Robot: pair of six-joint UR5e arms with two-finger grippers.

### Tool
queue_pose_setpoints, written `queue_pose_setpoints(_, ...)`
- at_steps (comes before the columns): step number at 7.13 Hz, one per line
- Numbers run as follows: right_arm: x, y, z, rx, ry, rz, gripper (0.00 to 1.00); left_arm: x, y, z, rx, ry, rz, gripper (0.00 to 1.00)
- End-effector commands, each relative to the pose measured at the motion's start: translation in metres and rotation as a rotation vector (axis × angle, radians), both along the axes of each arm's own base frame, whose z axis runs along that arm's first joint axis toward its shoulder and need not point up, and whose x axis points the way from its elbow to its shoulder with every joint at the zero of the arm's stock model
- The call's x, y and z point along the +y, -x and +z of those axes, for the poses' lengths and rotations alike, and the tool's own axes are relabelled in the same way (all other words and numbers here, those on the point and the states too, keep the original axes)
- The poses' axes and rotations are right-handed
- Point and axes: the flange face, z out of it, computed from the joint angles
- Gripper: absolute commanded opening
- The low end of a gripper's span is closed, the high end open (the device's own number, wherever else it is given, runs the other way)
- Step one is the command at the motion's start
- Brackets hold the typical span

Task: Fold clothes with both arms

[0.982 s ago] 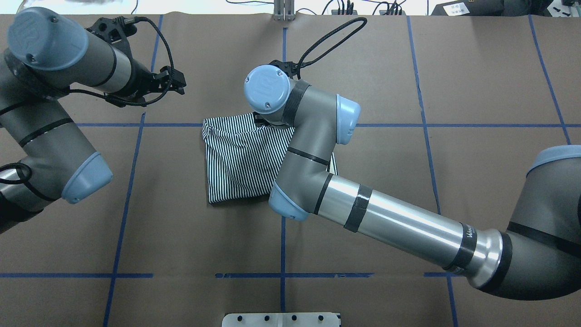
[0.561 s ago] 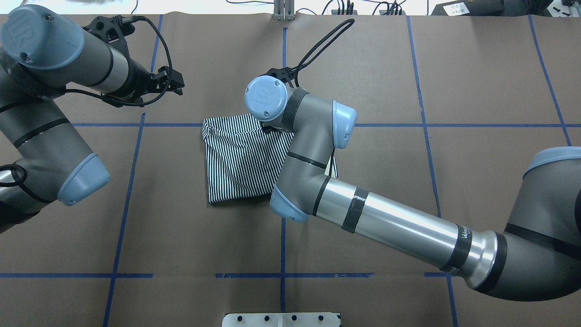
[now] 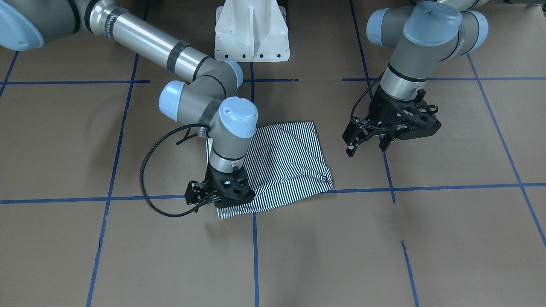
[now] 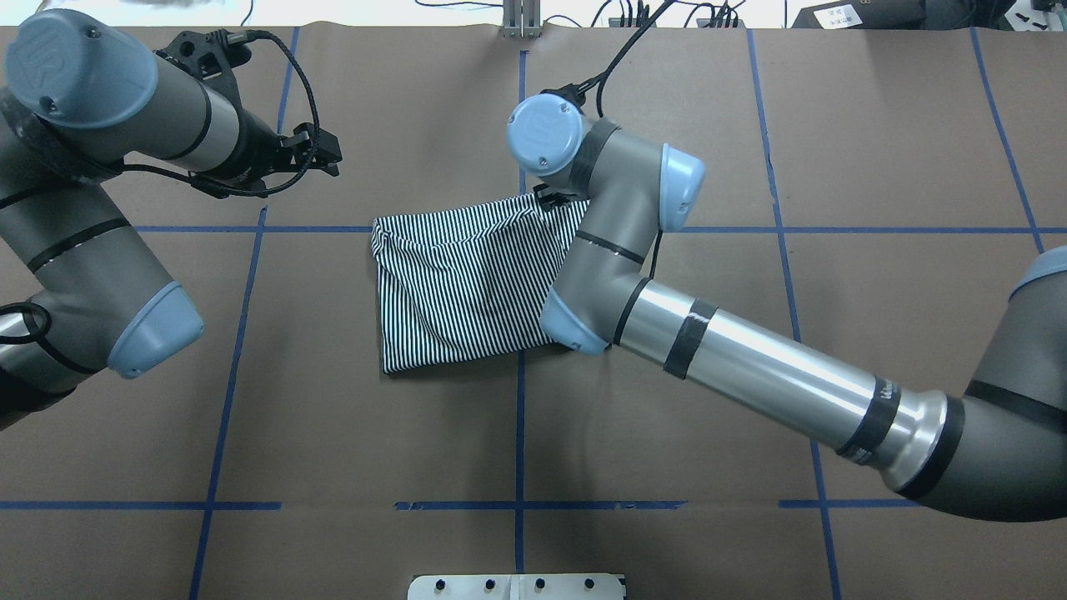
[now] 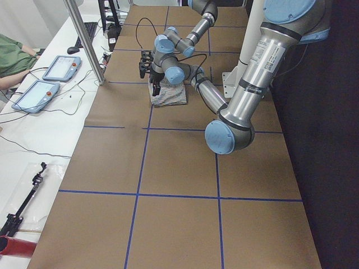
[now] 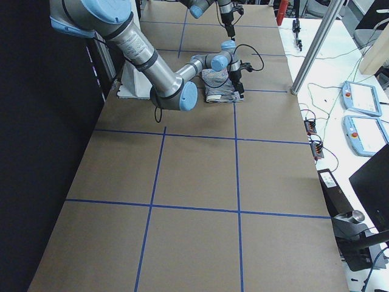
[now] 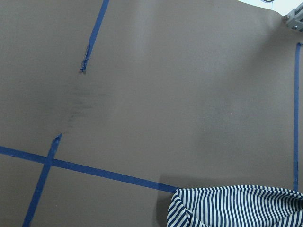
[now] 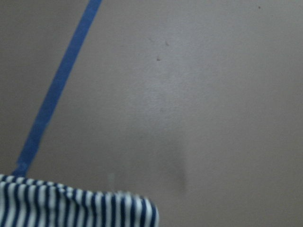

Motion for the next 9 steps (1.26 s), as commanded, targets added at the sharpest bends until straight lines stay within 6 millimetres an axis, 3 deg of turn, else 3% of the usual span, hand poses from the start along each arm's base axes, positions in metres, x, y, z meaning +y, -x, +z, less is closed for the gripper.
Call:
queue_pose_setpoints(1, -0.054, -0.067, 0.017, 0.018, -0.004, -0.023, 1.0, -0.004, 0.003, 0.003, -0.005, 0.0, -0.003, 1.0)
queue_pose_setpoints(2, -0.073, -0.106, 0.033, -0.026, 0.026, -0.044, 1.0, -0.011, 0.016, 0.001, -0.019, -0.038, 0.001, 1.0)
queue_pose_setpoints(3, -0.08, -0.164, 0.063, -0.119, 0.077, -0.079, 1.0, -0.021, 0.036, 0.002, -0.042, -0.08, 0.006, 1.0)
queue_pose_setpoints(4, -0.08, -0.23, 0.085, -0.21, 0.134, -0.103, 1.0, -0.03, 0.07, 0.019, -0.06, -0.104, 0.062, 1.0)
queue_pose_setpoints(6, -0.06, -0.402, 0.166, -0.314, 0.173, -0.116, 1.0, -0.043, 0.19, 0.072, -0.175, -0.224, 0.158, 1.0)
queue_pose_setpoints(7, -0.037, -0.47, 0.226, -0.322, 0.178, -0.158, 1.0, -0.041, 0.243, 0.104, -0.264, -0.282, 0.218, 1.0)
queue_pose_setpoints(8, -0.014, -0.528, 0.282, -0.29, 0.154, -0.216, 1.0, -0.035, 0.296, 0.139, -0.339, -0.352, 0.297, 1.0)
queue_pose_setpoints(9, 0.019, -0.57, 0.334, -0.272, 0.166, -0.236, 1.0, -0.022, 0.332, 0.164, -0.384, -0.395, 0.364, 1.0)
